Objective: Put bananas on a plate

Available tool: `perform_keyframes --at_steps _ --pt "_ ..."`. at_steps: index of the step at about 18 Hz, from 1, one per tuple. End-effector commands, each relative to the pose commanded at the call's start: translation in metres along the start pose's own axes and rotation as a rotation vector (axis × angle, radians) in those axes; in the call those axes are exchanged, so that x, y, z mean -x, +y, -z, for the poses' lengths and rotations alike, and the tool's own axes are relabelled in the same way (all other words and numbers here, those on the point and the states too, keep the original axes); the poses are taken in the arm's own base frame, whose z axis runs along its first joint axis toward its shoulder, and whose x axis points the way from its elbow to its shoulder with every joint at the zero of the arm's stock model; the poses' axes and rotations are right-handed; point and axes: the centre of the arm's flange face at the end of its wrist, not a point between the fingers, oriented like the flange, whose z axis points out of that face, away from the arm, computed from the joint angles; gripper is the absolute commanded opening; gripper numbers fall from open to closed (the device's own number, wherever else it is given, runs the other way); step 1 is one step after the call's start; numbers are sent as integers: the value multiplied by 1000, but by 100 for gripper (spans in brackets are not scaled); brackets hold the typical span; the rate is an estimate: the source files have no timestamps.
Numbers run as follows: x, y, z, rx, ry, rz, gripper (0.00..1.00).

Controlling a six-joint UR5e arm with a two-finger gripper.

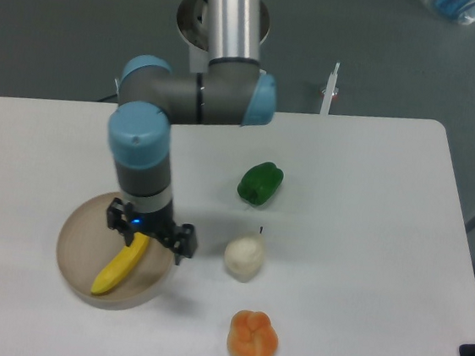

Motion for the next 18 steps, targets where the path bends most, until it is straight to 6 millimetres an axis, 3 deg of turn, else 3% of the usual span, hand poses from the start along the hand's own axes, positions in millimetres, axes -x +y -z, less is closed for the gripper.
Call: perform_keyframes --at_steps 5,7,13,18 --pt "112 45 17 92 -147 -126 100" --pt "138 58 16 110 -149 -179 100" --pt "165 71 0 141 -133 -313 100" --pt "165 74 -12 152 -107 -397 100"
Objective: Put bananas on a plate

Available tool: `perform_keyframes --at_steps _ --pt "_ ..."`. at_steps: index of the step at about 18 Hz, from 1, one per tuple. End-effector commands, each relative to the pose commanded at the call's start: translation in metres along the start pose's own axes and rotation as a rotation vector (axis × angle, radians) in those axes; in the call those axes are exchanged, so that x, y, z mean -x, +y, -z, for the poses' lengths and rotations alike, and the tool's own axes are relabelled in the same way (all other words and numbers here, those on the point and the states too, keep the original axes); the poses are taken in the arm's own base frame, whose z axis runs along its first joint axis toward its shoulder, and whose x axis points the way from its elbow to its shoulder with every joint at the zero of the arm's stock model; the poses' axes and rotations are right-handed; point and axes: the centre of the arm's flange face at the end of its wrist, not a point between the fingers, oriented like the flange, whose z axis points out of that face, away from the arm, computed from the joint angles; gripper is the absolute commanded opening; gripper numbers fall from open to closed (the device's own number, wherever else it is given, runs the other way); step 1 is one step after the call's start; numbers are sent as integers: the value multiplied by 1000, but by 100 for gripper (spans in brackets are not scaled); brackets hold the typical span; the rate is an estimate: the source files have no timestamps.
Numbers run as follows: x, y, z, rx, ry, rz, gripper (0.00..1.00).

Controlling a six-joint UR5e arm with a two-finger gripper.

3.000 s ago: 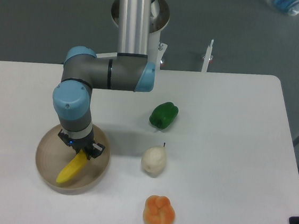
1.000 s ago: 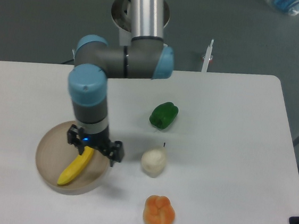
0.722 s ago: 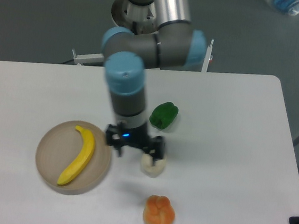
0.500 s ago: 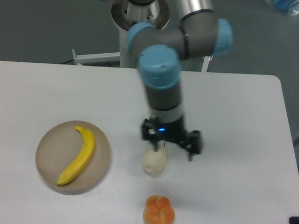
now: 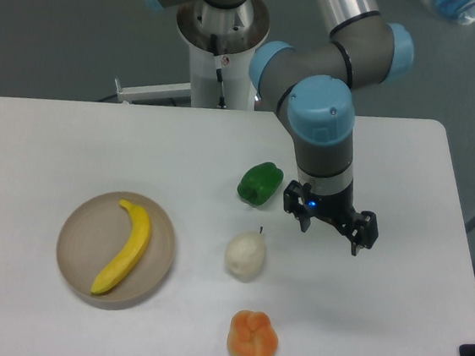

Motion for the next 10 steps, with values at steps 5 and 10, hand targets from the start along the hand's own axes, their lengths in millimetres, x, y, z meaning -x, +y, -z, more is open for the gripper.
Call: perform_keyframes --at_steps 5,10 --pt "-5 -1 0 1 4 -5 100" --pt "-3 1 2 -1 -1 -1 100"
